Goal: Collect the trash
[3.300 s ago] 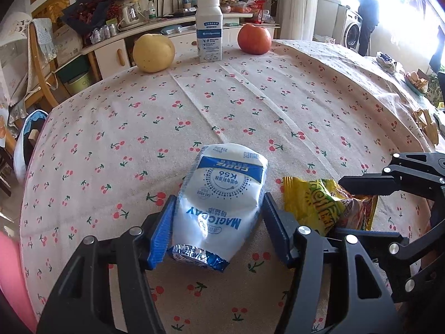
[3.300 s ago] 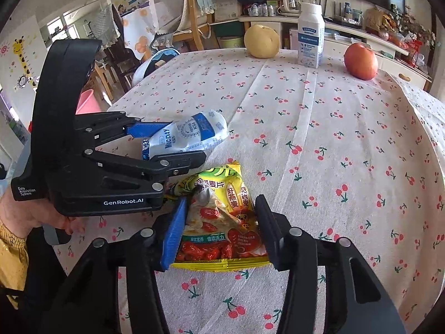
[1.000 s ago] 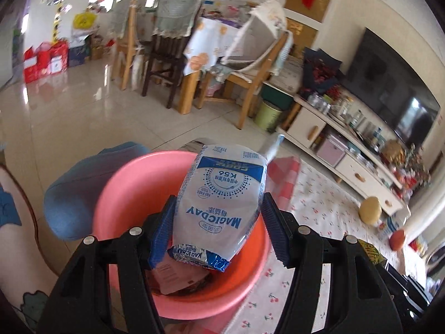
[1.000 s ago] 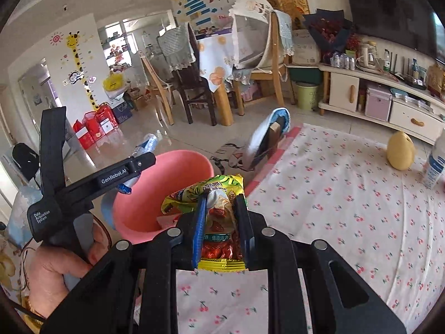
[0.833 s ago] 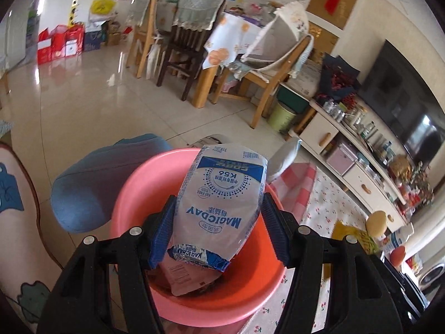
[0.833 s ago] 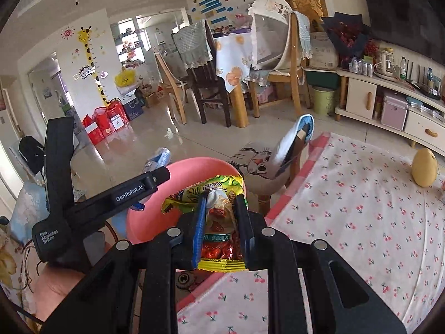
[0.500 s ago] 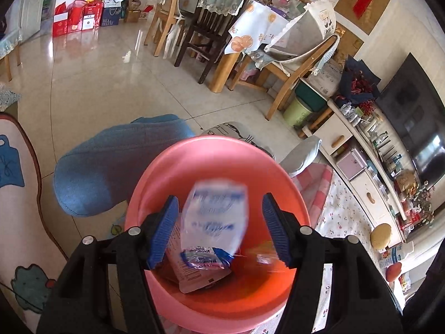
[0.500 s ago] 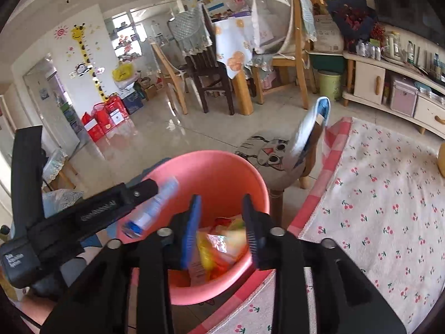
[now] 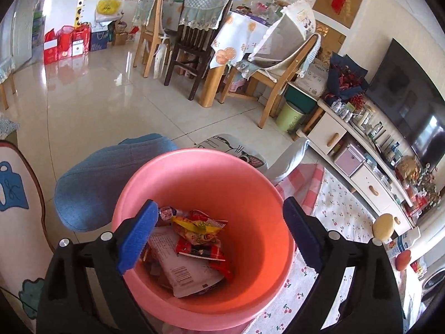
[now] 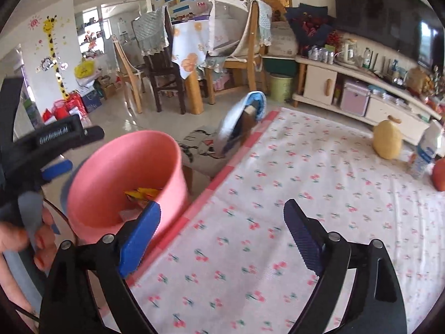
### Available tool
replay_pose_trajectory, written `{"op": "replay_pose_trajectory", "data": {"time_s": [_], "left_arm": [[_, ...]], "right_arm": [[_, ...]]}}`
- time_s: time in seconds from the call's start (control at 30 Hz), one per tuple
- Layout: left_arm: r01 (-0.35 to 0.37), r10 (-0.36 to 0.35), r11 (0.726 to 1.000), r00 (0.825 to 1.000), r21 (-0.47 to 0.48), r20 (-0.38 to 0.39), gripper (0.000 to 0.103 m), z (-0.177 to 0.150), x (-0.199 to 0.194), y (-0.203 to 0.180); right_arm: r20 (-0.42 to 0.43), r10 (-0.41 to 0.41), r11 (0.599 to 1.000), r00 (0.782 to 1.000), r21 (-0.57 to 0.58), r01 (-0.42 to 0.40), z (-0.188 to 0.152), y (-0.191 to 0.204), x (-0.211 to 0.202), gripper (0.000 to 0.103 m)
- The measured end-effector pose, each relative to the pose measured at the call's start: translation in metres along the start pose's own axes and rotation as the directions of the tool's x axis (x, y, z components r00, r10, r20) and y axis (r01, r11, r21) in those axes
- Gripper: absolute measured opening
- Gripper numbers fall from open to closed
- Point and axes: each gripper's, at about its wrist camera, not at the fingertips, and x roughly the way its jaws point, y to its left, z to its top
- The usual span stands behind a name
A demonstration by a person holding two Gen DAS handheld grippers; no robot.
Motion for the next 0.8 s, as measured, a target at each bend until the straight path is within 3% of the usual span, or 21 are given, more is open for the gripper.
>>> {"op": "replay_pose_trajectory", "data": {"time_s": [0.3, 0.43, 0.63, 0.8], "left_arm": [[-0.029, 0.012, 0.990, 0.992, 0.135, 0.127, 0.099, -0.016, -0.024, -0.038], [0.000, -0.026, 0.981, 0.991, 0.194, 0.130, 0.099, -0.028, -0.033, -0.057], [0.055, -0.093, 0.957, 0.988, 0.286, 0.120, 0.099, -0.055, -0.051, -0.094], [0.082, -0.138, 0.914, 0.984, 0.396, 0.115, 0.099, -0.085, -0.068, -0.127]], "right_arm": [[0.050, -0.142, 0.980, 0.989, -0.131, 0.148, -0.035, -0.018, -0.045, 0.090], [0.077, -0.224, 0.954, 0.972, -0.185, 0.235, -0.053, -0.029, -0.065, 0.090], [0.086, -0.270, 0.946, 0.959, -0.160, 0.281, -0.080, -0.052, -0.095, 0.090], [0.089, -0.289, 0.950, 0.953, -0.097, 0.297, -0.099, -0.074, -0.122, 0.090]]}}
